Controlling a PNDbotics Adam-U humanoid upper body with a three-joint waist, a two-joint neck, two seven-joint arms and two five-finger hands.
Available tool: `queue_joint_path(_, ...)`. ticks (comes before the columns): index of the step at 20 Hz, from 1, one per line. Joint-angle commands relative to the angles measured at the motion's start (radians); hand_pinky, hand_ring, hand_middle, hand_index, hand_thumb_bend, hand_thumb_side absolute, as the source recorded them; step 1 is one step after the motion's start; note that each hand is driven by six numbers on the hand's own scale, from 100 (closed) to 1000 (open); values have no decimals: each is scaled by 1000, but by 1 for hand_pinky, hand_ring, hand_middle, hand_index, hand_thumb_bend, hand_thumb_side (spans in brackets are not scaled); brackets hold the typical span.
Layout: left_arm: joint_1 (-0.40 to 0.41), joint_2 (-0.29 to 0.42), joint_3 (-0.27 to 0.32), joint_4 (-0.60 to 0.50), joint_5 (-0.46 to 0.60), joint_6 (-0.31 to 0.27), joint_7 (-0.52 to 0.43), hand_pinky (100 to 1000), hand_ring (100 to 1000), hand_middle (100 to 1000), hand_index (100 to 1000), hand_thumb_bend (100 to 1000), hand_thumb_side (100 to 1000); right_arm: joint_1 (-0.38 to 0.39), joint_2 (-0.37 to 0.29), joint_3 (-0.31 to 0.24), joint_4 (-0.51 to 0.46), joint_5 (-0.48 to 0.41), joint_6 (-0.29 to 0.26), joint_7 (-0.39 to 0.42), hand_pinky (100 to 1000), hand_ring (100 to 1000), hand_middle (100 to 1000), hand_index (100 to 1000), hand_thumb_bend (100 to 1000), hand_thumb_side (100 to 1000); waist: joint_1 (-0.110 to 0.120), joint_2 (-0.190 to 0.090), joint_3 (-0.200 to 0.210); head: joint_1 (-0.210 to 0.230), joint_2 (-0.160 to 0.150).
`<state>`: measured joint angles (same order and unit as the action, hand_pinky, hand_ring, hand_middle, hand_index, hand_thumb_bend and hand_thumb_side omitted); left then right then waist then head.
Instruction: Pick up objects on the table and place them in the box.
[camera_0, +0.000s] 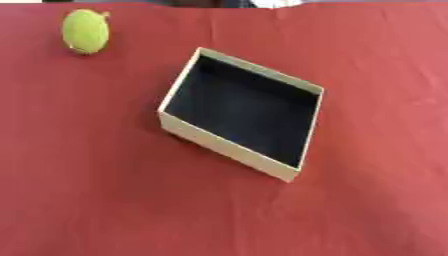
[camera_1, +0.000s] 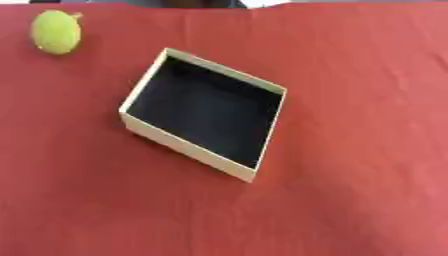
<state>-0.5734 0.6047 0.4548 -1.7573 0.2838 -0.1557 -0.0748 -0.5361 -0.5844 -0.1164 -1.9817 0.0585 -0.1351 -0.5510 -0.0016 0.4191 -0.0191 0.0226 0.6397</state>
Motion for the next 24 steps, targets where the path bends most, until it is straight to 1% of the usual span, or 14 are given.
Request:
queue_joint_path(1,-10,19,15,-21,6,2,3,792,718,695,833,100,802,-7,-29,-12,-18,6,1,-4,760,704,606,761,100,540,1,-18,-1,3,-8)
queue_joint_path(11,-10,17,20,-20,2,7,-1,793,718,691,833,100,798,-8,-30,-10,-18,7,3,-3,759,704,606,760,100,540,0,-18,-1,6,-10)
queue_joint_path(13,-14,34,20,0,-31,1,-12,796,723,697,839,100,784,-8,-31,-9,-18,7,3,-2,759,704,606,759,100,540,1,-18,-1,6,-8)
queue_joint_path(15,-27,64,17,44,-97,-15,-28,797,728,702,846,100,766,-9,-32,-8,-18,7,3,-1,760,704,606,759,100,540,2,-20,-1,7,-6)
queue_joint_path(18,-63,126,-1,150,-241,-80,-50,796,740,714,853,100,732,-9,-33,-5,-18,6,4,3,760,704,606,759,100,540,3,-23,-3,9,-3)
queue_joint_path(21,-109,191,-34,308,-403,-178,-62,795,751,727,861,100,682,-10,-36,0,-18,4,5,8,760,704,606,759,100,540,8,-27,-7,12,2)
queue_joint_path(24,-162,239,-78,483,-559,-284,-76,797,765,744,873,100,627,-11,-38,5,-18,2,6,13,760,704,606,759,100,541,14,-30,-10,14,4)
